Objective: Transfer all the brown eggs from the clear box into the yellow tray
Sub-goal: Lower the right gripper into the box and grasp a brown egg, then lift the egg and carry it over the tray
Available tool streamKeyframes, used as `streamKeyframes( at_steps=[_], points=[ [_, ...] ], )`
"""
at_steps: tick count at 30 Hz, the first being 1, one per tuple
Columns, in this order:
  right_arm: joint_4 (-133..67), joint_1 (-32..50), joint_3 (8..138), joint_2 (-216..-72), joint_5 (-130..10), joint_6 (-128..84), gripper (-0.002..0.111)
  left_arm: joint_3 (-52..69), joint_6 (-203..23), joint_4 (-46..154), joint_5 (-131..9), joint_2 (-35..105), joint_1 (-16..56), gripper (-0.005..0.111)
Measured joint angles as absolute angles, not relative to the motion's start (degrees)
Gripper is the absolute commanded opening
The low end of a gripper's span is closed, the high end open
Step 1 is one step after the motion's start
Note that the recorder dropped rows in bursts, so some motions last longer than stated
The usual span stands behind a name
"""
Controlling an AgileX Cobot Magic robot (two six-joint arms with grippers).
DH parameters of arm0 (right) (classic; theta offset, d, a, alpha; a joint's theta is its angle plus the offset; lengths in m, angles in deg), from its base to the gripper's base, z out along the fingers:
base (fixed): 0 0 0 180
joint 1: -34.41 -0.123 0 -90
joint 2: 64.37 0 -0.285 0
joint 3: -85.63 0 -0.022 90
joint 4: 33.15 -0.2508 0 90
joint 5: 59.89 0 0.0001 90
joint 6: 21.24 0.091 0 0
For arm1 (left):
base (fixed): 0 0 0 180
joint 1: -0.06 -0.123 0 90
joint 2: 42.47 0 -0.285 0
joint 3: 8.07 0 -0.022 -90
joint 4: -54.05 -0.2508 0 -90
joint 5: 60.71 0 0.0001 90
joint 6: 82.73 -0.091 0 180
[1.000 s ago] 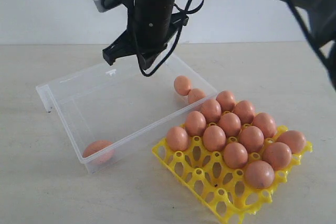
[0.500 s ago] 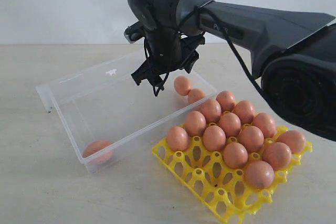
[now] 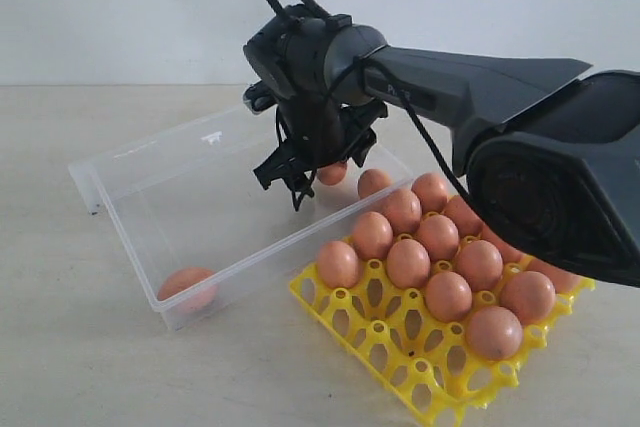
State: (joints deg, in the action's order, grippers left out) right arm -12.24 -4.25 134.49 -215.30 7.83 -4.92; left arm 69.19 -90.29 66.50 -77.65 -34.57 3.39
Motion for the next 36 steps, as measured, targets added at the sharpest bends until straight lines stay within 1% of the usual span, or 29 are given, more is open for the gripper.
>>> streamKeyframes(
  at_steps=[4, 6, 7, 8, 9, 10, 11, 12, 21, 23, 25, 26, 28, 31, 34, 36],
  points=[
    [-11.8, -4.2, 134.5, -216.1, 5.9, -4.7, 0.068, 69.2, -90.3, 66.5, -77.7, -34.6, 3.4, -0.004],
    [-11.7, -4.2, 134.6, -216.1, 4.8, -4.3, 0.062, 69.2, -90.3, 66.5, -77.7, -34.6, 3.4, -0.004],
    [-11.6, -4.2, 134.6, -216.2, 4.4, -4.1, 0.057, 69.2, -90.3, 66.5, -77.7, -34.6, 3.4, -0.004],
    [-11.6, -4.2, 134.6, -216.4, 4.1, -3.6, 0.043, 69.2, -90.3, 66.5, -77.7, -34.6, 3.4, -0.004],
    [-11.6, -4.2, 134.6, -216.5, 3.4, -2.2, 0.034, 69.2, -90.3, 66.5, -77.7, -34.6, 3.4, -0.004],
    [-11.6, -4.2, 134.6, -216.6, 3.1, -1.1, 0.015, 69.2, -90.3, 66.5, -77.7, -34.6, 3.4, -0.004],
    [-11.5, -4.2, 134.6, -216.7, 3.0, 0.4, 0.003, 69.2, -90.3, 66.5, -77.7, -34.6, 3.4, -0.004],
    [-11.5, -4.2, 134.6, -216.7, 3.0, 0.9, 0.000, 69.2, -90.3, 66.5, -77.7, -34.6, 3.4, -0.004],
    [-12.5, -5.0, 134.6, -215.3, 4.2, 4.9, 0.000, 69.2, -90.3, 66.5, -77.7, -34.6, 3.4, -0.004],
    [-11.6, -7.3, 134.5, -212.5, 2.2, 6.7, 0.000, 69.2, -90.3, 66.5, -77.7, -34.6, 3.4, -0.004],
    [-6.4, -10.8, 132.0, -208.3, -3.1, 8.5, 0.000, 69.2, -90.3, 66.5, -77.7, -34.6, 3.4, -0.004],
    [-1.1, -13.2, 127.4, -205.0, -7.3, 11.4, 0.000, 69.2, -90.3, 66.5, -77.7, -34.6, 3.4, -0.004],
    [4.9, -15.5, 119.5, -200.4, -13.6, 17.9, 0.000, 69.2, -90.3, 66.5, -77.7, -34.6, 3.4, -0.004],
    [9.5, -16.4, 104.6, -192.2, -27.6, 25.3, 0.000, 69.2, -90.3, 66.5, -77.7, -34.6, 3.4, -0.004],
    [10.3, -14.4, 88.6, -182.4, -44.8, 27.5, 0.000, 69.2, -90.3, 66.5, -77.7, -34.6, 3.4, -0.004],
    [10.8, -10.6, 78.2, -175.8, -56.0, 28.8, 0.000, 69.2, -90.3, 66.5, -77.7, -34.6, 3.4, -0.004]
  ],
)
